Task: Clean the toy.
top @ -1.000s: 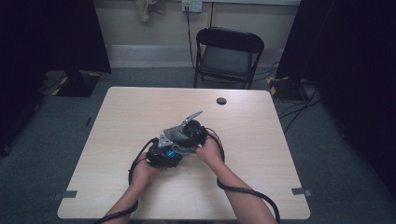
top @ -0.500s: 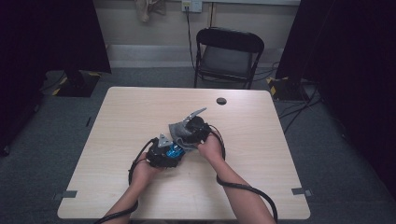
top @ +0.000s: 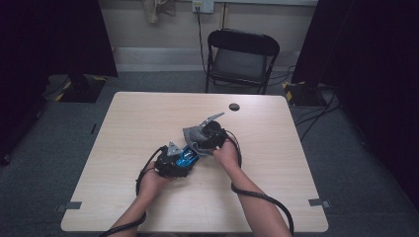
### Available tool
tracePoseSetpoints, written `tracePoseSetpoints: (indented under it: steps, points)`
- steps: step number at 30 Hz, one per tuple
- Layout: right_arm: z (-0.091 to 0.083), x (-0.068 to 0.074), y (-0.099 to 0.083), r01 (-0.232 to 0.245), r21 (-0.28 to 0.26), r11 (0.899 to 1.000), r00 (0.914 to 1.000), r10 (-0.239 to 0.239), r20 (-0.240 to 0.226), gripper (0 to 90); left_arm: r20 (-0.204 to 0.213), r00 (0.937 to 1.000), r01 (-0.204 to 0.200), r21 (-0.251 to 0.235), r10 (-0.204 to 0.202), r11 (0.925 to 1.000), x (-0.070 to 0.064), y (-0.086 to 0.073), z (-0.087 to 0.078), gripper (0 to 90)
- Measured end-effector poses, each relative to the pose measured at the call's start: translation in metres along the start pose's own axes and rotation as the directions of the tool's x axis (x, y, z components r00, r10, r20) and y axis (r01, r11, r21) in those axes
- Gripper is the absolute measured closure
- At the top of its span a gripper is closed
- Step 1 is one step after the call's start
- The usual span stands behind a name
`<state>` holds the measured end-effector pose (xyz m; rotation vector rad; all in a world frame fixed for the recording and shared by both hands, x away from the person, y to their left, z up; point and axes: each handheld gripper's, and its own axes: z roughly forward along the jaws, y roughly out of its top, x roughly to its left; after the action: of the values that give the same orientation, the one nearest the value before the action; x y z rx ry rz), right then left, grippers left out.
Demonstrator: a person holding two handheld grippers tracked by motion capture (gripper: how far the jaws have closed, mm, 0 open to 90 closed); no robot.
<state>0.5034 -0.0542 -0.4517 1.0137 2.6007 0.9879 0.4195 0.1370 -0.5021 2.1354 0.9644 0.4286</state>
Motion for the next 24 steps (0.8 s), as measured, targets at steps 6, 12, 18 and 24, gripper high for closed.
tracePoseSetpoints:
  steps: [6, 12, 18, 24]
  points:
    - [0.0000, -0.0017, 0.0000, 0.004, 0.002, 1.000, 0.9999, -0.004, 0.013, 67.2, 0.000, 1.0000, 0.000, 0.001, 0.000, 1.0000, 0.0000, 0.0000, -0.0001, 25.6]
    - [-0.0006, -0.0054, 0.0011, 0.004, 0.011, 1.000, 0.9997, -0.004, 0.024, 67.2, 0.000, 1.0000, 0.000, 0.001, 0.000, 1.0000, 0.0000, 0.0000, 0.0000, 25.6]
    - [-0.0001, -0.0057, 0.0026, 0.011, 0.018, 1.000, 0.9995, -0.012, 0.030, 67.3, 0.001, 1.0000, -0.001, 0.001, 0.001, 1.0000, 0.0001, 0.0001, -0.0001, 25.6]
    - [0.0001, -0.0072, 0.0042, 0.007, 0.022, 1.000, 0.9994, -0.008, 0.032, 67.4, 0.000, 1.0000, 0.000, 0.001, 0.000, 1.0000, 0.0000, 0.0000, 0.0000, 25.6]
